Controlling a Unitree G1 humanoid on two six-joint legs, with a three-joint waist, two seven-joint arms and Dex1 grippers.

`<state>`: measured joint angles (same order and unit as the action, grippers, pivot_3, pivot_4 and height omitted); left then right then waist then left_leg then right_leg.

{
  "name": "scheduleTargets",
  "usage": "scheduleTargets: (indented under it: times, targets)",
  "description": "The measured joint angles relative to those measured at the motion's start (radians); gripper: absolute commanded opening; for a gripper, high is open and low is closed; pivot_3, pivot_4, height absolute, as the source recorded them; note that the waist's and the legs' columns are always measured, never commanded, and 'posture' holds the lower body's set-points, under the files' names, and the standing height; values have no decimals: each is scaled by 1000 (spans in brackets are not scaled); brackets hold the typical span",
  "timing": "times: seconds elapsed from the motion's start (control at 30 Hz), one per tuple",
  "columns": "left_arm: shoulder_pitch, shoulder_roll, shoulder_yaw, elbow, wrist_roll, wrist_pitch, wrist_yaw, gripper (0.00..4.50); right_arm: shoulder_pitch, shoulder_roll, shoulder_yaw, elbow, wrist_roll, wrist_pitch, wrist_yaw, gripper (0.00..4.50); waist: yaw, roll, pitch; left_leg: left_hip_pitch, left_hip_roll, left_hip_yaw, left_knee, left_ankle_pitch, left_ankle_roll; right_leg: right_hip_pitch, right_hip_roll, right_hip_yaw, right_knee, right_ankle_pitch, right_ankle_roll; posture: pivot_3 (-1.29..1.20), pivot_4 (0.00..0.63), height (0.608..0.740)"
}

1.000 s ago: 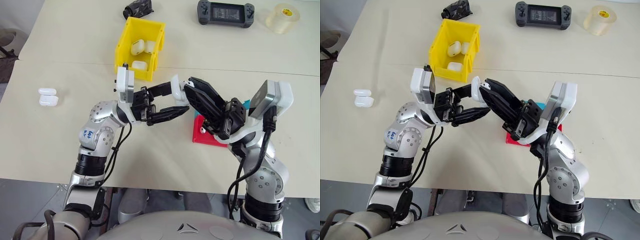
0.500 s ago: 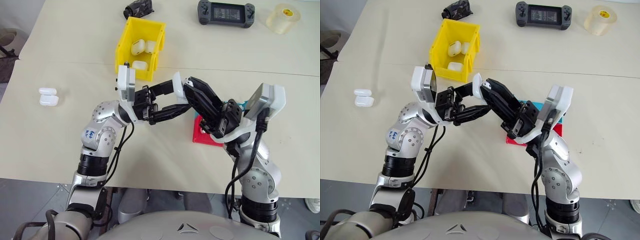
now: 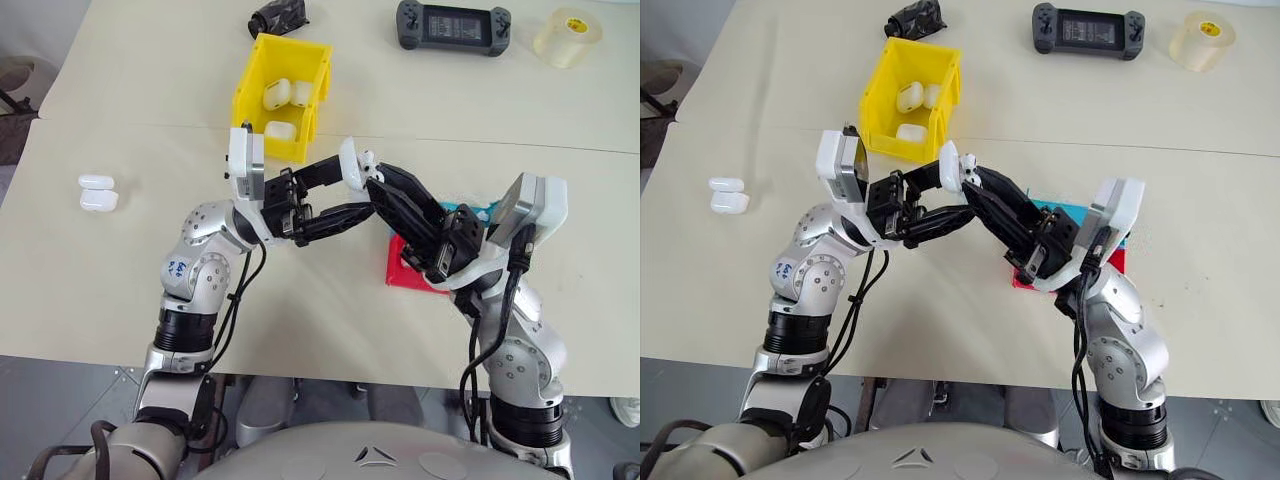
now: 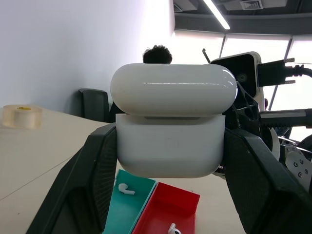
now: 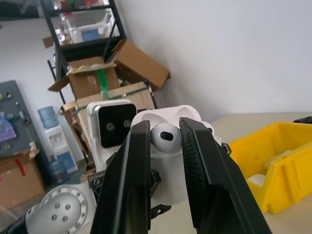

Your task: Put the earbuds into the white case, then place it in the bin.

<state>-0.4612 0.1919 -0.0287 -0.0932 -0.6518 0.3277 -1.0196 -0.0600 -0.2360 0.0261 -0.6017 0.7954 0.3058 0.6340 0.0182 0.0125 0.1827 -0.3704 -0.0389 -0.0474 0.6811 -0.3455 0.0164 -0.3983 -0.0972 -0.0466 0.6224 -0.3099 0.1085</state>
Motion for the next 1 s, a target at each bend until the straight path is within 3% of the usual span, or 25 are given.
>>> scheduleTargets:
  times: [0.13,0.33,0.47,0.63,0.73,0.8,1.0]
  targets:
    - [-2,-3,13,-1,-7,-3,-2,2799,11,-22,1,7,17,17,9,2374,-1,0,0,0,0,0,0,0,0,0,0,0,0,0,0,0,150,740]
    - [0,26,-4,-8,3,-39,-61,2799,26,-98,-24,3,24,30,29,4442,2,0,0,0,0,0,0,0,0,0,0,0,-1,0,0,0,150,740]
    - [32,94,-9,29,45,-171,-199,2799,112,-238,-155,6,13,20,87,4483,6,0,0,0,-1,1,0,0,1,0,-1,0,-1,0,0,0,150,740]
    - [55,101,-28,88,55,-260,-323,2799,208,-400,-270,63,-43,-8,229,4483,7,0,0,0,0,1,0,-1,1,2,-1,0,-4,0,0,0,150,740]
    - [55,109,-59,98,75,-280,-364,2799,211,-460,-336,100,-37,-6,269,3860,5,0,0,1,0,1,0,-1,1,3,-1,0,-3,0,0,0,150,740]
    - [54,114,-89,108,112,-291,-368,2799,178,-491,-356,94,-7,25,269,3202,2,0,0,1,1,2,0,0,1,3,0,0,-3,0,0,0,150,740]
    - [17,124,-148,107,231,-282,-274,2799,58,-522,-279,10,40,141,227,1150,6,0,0,1,1,1,1,0,1,2,-1,0,-4,0,0,0,150,740]
